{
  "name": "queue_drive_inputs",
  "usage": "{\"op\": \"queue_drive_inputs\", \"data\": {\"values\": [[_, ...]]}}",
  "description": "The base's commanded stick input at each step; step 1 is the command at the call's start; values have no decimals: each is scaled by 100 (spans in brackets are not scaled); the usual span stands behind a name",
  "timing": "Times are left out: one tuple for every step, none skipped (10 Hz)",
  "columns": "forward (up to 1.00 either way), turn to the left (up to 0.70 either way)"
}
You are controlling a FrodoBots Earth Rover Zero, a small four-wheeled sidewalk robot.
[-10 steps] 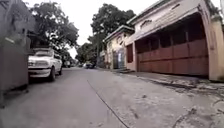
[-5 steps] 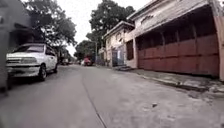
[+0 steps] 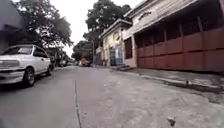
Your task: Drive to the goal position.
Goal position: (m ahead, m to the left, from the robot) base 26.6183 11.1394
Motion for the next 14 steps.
{"op": "queue_drive_inputs", "data": {"values": [[100,27],[100,27],[100,27],[100,27],[100,27],[100,27],[100,27],[100,17],[100,0],[100,0],[100,0],[100,7],[100,26],[100,12]]}}
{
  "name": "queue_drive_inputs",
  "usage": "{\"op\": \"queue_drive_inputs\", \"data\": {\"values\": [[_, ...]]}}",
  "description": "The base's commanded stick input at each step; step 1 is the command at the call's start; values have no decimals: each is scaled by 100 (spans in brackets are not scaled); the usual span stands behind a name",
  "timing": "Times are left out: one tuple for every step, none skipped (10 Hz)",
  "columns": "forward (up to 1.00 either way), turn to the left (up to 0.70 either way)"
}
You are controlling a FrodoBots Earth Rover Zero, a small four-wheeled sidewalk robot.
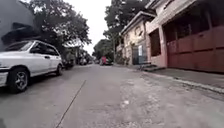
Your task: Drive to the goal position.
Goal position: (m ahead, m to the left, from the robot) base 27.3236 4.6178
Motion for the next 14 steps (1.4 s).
{"op": "queue_drive_inputs", "data": {"values": [[100,0],[100,0],[100,0],[100,0],[100,0],[100,0],[100,0],[100,0],[100,0],[100,0],[100,0],[100,3],[100,23],[100,27]]}}
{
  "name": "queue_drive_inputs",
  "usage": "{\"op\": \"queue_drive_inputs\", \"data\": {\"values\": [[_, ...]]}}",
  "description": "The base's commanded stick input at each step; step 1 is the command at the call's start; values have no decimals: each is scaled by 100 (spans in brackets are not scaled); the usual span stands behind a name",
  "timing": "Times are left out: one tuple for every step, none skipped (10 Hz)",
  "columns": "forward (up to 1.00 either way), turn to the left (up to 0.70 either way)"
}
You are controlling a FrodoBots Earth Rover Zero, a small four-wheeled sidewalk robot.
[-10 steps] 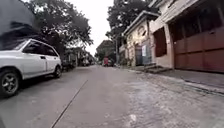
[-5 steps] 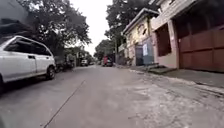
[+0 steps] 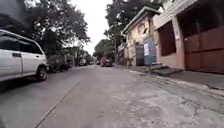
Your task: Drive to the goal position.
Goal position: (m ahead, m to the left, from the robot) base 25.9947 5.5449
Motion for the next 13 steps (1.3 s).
{"op": "queue_drive_inputs", "data": {"values": [[100,27],[100,27],[100,27],[100,27],[100,19],[100,14],[100,15],[100,0],[100,0],[100,0],[100,0],[100,0],[100,4]]}}
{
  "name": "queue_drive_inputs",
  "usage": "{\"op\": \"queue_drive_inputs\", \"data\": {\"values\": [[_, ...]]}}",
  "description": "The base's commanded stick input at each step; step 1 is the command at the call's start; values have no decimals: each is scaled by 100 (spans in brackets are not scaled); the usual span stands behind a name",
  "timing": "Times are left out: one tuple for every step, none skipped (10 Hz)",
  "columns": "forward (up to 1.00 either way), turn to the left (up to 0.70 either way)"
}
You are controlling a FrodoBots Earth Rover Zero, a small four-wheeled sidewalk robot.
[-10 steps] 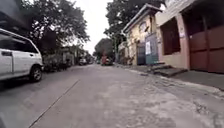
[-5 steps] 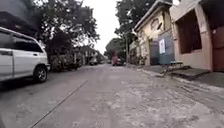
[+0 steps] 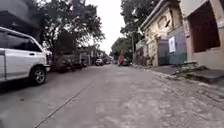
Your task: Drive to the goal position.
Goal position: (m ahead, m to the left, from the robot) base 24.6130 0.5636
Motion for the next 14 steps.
{"op": "queue_drive_inputs", "data": {"values": [[100,25],[100,0],[100,0],[100,0],[100,0],[100,0],[100,0],[100,0],[100,0],[100,0],[100,0],[100,0],[100,0],[100,0]]}}
